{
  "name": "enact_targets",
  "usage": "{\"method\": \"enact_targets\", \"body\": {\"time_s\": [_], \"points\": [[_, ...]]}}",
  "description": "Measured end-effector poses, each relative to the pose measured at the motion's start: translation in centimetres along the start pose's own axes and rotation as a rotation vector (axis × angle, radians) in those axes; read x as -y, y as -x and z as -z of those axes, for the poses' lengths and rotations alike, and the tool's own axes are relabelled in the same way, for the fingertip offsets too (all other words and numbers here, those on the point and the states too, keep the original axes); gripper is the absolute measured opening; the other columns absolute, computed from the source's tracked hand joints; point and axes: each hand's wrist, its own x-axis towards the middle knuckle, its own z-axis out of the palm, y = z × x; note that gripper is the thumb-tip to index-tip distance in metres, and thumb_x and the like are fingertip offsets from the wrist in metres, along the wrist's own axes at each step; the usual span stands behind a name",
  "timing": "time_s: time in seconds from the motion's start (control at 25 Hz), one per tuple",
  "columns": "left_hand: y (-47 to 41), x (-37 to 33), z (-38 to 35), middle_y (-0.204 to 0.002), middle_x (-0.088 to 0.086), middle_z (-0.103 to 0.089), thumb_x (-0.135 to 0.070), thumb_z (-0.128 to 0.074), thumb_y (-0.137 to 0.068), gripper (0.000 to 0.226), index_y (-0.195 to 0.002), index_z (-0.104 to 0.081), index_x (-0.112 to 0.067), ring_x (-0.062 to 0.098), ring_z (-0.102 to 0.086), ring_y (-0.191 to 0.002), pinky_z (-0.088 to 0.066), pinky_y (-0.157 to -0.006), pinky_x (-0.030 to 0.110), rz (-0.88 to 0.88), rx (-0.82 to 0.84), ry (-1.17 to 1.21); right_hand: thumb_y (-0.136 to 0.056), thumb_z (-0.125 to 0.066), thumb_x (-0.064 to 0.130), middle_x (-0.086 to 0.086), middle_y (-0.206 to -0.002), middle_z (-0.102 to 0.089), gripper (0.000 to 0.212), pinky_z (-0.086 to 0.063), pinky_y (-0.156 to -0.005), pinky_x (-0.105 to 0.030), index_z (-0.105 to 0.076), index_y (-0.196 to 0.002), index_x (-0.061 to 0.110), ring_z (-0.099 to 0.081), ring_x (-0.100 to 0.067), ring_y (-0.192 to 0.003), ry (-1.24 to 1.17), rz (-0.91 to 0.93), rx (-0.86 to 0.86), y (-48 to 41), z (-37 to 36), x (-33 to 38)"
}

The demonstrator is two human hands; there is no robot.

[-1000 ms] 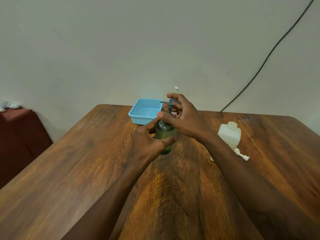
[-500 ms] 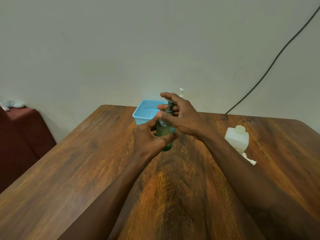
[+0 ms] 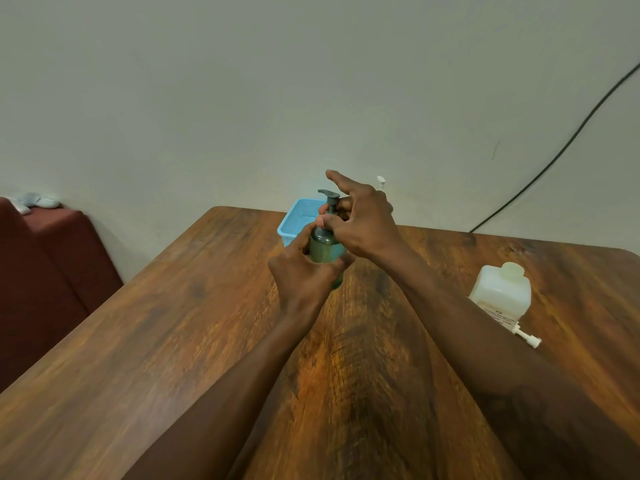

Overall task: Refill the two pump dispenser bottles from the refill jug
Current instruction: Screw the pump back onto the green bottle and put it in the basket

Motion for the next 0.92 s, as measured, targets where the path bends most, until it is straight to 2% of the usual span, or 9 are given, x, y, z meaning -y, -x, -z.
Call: {"method": "enact_targets", "body": {"time_s": [0.04, 0.16, 0.28, 0.36, 0.56, 0.68, 0.76, 0.84, 0.92], "points": [[-0.6, 0.3, -0.2, -0.111, -0.011, -0.074, -0.045, -0.094, -0.067, 0.07, -0.128, -0.07, -0.021, -0.003, -0.069, -0.092, -0.06, -0.081, 0.02, 0.001, -0.021, 0.005, -0.084, -0.083, 0.019, 0.0, -0.102, -0.078, 0.078, -0.051, -0.09, -0.007, -0.047, -0.153, 0.019, -0.074, -0.008, -0.092, 0.0, 0.007, -0.012, -0.7, -0.3, -0.1], [-3.0, 1.4, -0.5, -0.106, -0.012, -0.074, -0.052, -0.092, -0.068, 0.066, -0.123, -0.071, -0.021, 0.002, -0.07, -0.091, -0.061, -0.078, 0.026, -0.013, -0.049, 0.014, -0.078, -0.089, 0.035, -0.004, -0.106, -0.079, 0.073, -0.059, -0.094, -0.026, -0.06, -0.142, 0.016, -0.075, -0.009, -0.095, -0.046, 0.012, -0.096, -2.4, -1.3, -0.9], [-5.5, 2.7, -0.9, -0.103, -0.014, -0.072, -0.051, -0.092, -0.068, 0.064, -0.12, -0.072, -0.02, 0.0, -0.068, -0.088, -0.057, -0.077, 0.016, -0.034, -0.056, -0.021, -0.073, -0.089, 0.051, 0.003, -0.087, -0.079, 0.048, -0.063, -0.08, -0.033, -0.079, -0.106, 0.018, -0.074, -0.007, -0.079, 0.086, 0.012, -0.199, -4.5, -2.5, -2.3], [-7.0, 3.8, -1.4, -0.106, -0.009, -0.074, -0.051, -0.092, -0.068, 0.066, -0.122, -0.071, -0.019, 0.001, -0.068, -0.089, -0.055, -0.077, 0.011, -0.026, -0.043, -0.031, -0.073, -0.086, 0.051, 0.006, -0.074, -0.076, 0.036, -0.062, -0.073, -0.037, -0.082, -0.09, 0.02, -0.072, -0.009, -0.071, 0.089, 0.01, -0.222, -6.2, -3.6, -2.9], [-12.2, 7.2, -2.3, -0.117, 0.004, -0.076, -0.052, -0.089, -0.072, 0.072, -0.129, -0.069, -0.012, 0.003, -0.067, -0.093, -0.056, -0.078, 0.014, 0.069, 0.018, -0.089, -0.08, -0.083, 0.033, 0.003, -0.082, -0.079, 0.02, -0.061, -0.078, -0.034, -0.083, -0.094, 0.018, -0.073, -0.01, -0.075, 0.062, 0.008, -0.168, -10.3, -6.0, -5.0], [-15.2, 9.4, -2.7, -0.11, 0.0, -0.078, -0.057, -0.086, -0.068, 0.071, -0.125, -0.074, -0.017, 0.002, -0.071, -0.091, -0.063, -0.083, 0.028, 0.09, 0.091, -0.136, -0.082, -0.081, 0.027, 0.001, -0.084, -0.079, 0.017, -0.061, -0.08, -0.034, -0.082, -0.094, 0.015, -0.074, -0.012, -0.077, 0.029, 0.01, -0.144, -12.1, -7.8, -7.0], [-16.5, 10.5, -3.1, -0.105, -0.001, -0.079, -0.054, -0.088, -0.067, 0.063, -0.119, -0.077, -0.02, 0.005, -0.073, -0.089, -0.064, -0.083, 0.033, 0.097, 0.118, -0.165, -0.082, -0.081, 0.026, 0.001, -0.084, -0.079, 0.017, -0.062, -0.079, -0.034, -0.082, -0.095, 0.015, -0.074, -0.012, -0.077, 0.002, -0.013, -0.155, -13.3, -8.9, -8.3], [-17.5, 11.6, -3.5, -0.104, 0.0, -0.079, -0.051, -0.09, -0.066, 0.06, -0.116, -0.078, -0.02, 0.006, -0.073, -0.089, -0.064, -0.084, 0.035, 0.095, 0.142, -0.181, -0.08, -0.083, 0.025, 0.001, -0.083, -0.079, 0.017, -0.061, -0.077, -0.03, -0.083, -0.094, 0.015, -0.074, -0.011, -0.075, -0.017, -0.028, -0.154, -14.4, -9.8, -9.2], [-18.2, 12.4, -3.9, -0.106, 0.001, -0.079, -0.049, -0.091, -0.066, 0.06, -0.116, -0.078, -0.019, 0.006, -0.072, -0.09, -0.063, -0.085, 0.036, 0.101, 0.16, -0.204, -0.08, -0.084, 0.024, 0.002, -0.083, -0.079, 0.017, -0.056, -0.073, -0.019, -0.082, -0.095, 0.015, -0.072, -0.009, -0.075, -0.024, -0.043, -0.151, -15.2, -10.6, -10.1]]}}
